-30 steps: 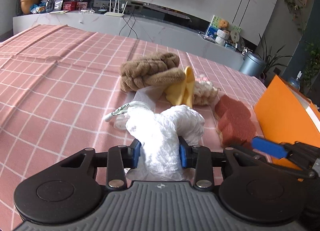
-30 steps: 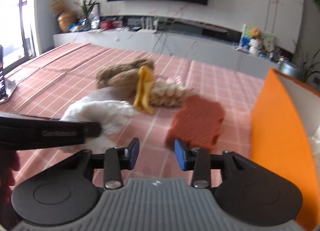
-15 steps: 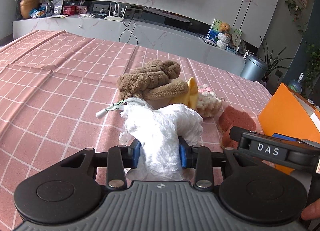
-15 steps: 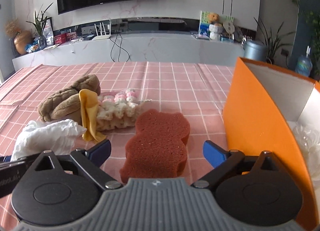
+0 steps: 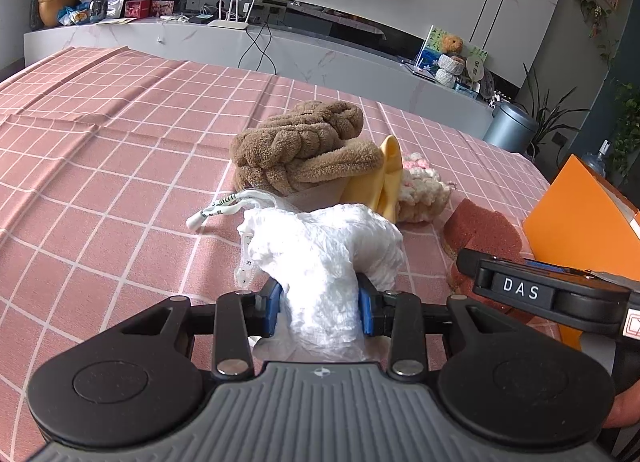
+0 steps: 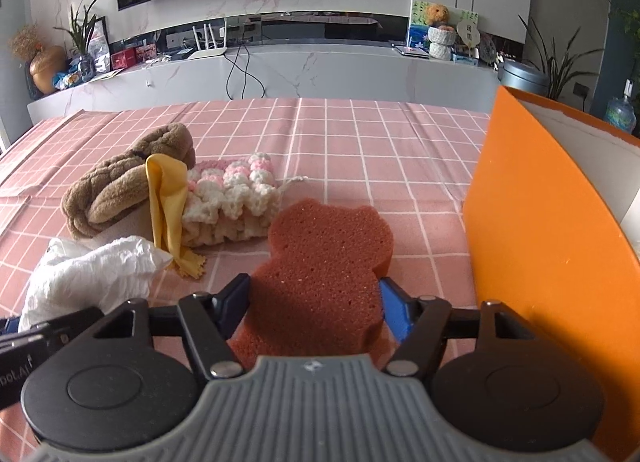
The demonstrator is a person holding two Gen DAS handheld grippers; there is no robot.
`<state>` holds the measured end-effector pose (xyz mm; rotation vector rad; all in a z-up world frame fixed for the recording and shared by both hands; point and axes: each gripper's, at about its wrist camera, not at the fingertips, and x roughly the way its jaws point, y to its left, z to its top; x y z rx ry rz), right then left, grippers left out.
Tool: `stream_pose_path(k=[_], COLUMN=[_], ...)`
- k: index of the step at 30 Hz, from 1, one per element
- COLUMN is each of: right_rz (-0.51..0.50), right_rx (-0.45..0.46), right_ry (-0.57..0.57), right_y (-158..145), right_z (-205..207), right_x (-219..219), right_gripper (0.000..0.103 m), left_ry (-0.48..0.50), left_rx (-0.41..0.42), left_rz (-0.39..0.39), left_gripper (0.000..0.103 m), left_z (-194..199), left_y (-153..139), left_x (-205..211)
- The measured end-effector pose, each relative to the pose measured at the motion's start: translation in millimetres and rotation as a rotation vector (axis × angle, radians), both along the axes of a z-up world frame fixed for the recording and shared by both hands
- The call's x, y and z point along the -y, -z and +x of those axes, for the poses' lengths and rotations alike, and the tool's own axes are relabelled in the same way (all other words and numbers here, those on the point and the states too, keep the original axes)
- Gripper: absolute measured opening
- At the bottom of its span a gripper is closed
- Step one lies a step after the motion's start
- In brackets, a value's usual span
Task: Organize soft objects
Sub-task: 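Grasp the red sponge with the right tool while the left tool holds the cloth, then carry the white cloth and red sponge over the orange box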
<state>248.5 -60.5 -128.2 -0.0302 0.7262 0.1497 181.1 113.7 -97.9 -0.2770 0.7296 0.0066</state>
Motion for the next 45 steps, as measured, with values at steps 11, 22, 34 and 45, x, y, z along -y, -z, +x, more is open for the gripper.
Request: stream_pose_path(k=[11, 22, 34, 45], right_rz=[-0.008, 0.034, 0.09, 0.154], right_rx=[0.004, 0.091, 0.201, 0.235], right_ry=[-0.043, -0.123, -0.136, -0.099], right_y=[-12.0, -50.7, -85.8, -117.5], right_z=[-28.6, -89.7, -146.0, -174.1], right_x=[5.4, 23.3, 56.8, 107.2], right_gripper=[0.06, 0.061, 0.061, 0.061], left_ry=[0.019, 0.032, 0.068, 0.182], left_rx=[-0.009, 0.021, 0.15, 0.243], left_rz=[0.019, 0.049, 0.077, 0.081], left_gripper=[0.042, 0.042, 0.042, 0.042], left_z=[-22.0, -59.1, -96.7, -102.3], left_y=[-7.8, -33.9, -80.9, -110.9], left_x=[7.9, 18.7, 42.2, 80.1])
